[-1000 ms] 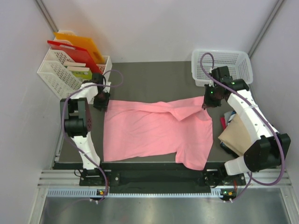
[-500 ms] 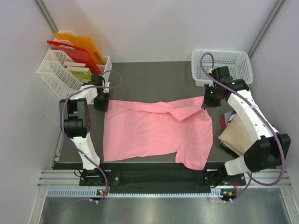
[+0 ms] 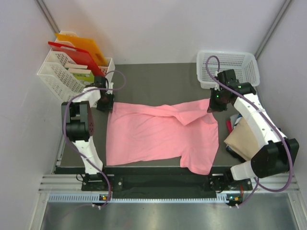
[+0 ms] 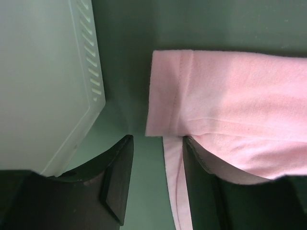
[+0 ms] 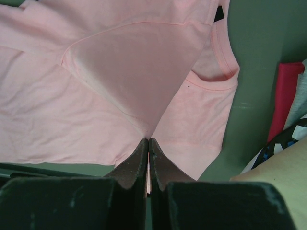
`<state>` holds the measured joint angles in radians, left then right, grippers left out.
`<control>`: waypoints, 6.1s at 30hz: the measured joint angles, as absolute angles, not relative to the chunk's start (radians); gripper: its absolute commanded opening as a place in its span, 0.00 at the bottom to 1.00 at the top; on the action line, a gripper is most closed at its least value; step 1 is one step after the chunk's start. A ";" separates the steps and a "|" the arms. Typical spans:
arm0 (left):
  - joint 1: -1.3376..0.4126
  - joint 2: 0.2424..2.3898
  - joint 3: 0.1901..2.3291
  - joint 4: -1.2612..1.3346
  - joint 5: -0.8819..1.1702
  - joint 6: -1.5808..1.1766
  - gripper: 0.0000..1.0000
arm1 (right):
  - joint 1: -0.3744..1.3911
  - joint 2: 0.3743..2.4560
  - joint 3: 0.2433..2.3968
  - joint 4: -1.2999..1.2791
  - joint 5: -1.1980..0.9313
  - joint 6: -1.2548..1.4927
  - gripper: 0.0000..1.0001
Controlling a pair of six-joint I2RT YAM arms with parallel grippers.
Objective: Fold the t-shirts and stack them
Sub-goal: Fold the flattened tshirt in 1/3 of the way
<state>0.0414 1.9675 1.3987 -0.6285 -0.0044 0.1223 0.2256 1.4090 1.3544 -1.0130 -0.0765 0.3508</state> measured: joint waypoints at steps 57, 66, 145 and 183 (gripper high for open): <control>0.034 2.009 1.773 -0.807 0.084 0.142 0.00 | 0.216 1.438 1.509 -1.037 -0.064 0.357 0.00; 0.032 1.817 1.698 -0.871 0.112 0.169 0.00 | 0.215 1.405 1.529 -1.065 -0.066 0.371 0.00; -0.137 2.006 1.407 -0.995 0.017 0.236 0.48 | 0.189 2.226 1.896 -1.026 0.047 0.386 0.18; -0.059 2.083 1.528 -1.007 -0.021 0.318 0.46 | 0.292 1.879 1.446 -0.860 0.117 0.316 0.35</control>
